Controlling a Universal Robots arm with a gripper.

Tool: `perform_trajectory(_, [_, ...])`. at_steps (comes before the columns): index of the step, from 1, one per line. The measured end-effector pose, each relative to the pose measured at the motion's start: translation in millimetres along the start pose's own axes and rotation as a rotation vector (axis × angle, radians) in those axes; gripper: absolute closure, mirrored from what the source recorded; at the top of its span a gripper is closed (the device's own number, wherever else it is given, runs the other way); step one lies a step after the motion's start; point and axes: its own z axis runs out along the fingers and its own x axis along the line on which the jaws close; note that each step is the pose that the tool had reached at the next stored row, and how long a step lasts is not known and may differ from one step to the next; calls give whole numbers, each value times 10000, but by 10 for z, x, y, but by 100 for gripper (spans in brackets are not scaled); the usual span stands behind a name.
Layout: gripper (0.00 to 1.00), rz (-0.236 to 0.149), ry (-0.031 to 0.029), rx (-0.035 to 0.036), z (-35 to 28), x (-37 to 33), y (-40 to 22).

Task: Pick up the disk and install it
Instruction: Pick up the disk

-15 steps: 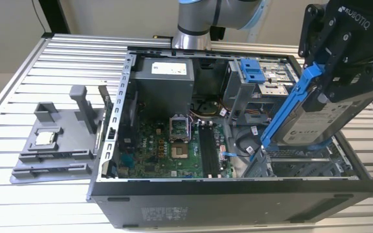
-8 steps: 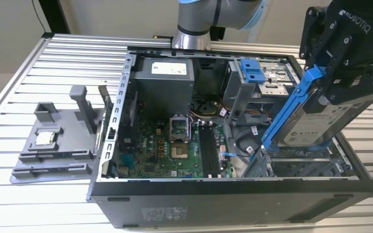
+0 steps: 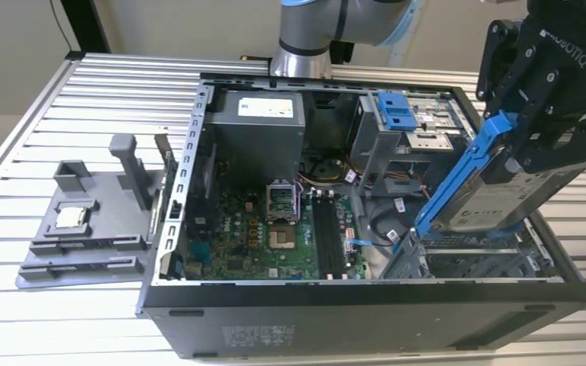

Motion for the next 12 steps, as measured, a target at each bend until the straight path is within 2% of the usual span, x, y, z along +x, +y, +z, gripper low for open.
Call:
perform_trajectory(4, [100, 16, -172, 5, 39, 41, -55])
perform_trajectory(6, [100, 34, -221, 7, 72, 69, -63])
perform_trajectory(12, [100, 404, -178, 28, 164, 98, -54])
